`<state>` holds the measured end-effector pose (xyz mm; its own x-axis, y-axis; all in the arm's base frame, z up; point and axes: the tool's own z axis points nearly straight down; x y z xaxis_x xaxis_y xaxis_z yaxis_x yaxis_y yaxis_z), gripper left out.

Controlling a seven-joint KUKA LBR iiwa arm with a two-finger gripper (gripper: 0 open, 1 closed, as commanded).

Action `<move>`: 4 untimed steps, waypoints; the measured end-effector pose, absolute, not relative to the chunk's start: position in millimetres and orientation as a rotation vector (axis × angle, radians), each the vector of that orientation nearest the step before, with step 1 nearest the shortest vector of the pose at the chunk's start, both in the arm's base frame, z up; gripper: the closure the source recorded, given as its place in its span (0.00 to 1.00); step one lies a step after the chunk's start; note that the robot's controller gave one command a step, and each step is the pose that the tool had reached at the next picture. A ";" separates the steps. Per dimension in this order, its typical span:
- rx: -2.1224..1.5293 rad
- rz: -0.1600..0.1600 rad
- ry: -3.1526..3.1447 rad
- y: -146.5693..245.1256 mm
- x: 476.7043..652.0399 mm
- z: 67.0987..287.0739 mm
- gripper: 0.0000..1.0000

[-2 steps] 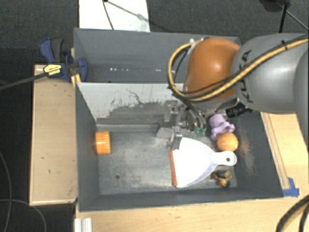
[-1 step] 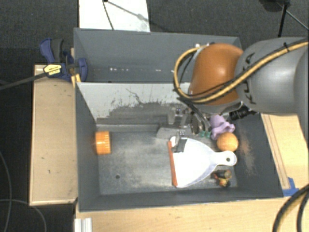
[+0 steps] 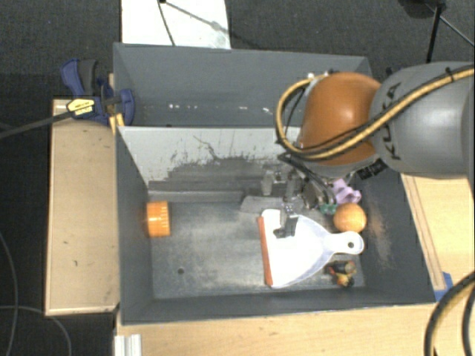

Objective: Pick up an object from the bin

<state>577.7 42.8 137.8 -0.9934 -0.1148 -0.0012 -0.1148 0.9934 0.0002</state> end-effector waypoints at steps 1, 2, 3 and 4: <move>-0.007 0.002 3.137 9.3 570.7 111.8 0.00; -0.087 0.001 3.130 -29.4 572.0 90.8 1.00; -0.081 -0.001 3.134 -30.6 570.6 89.2 0.00; -0.081 0.001 3.137 -29.7 569.8 87.8 0.00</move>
Offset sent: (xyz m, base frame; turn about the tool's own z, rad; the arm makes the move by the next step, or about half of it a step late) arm -0.0089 -0.0724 -0.0508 0.0566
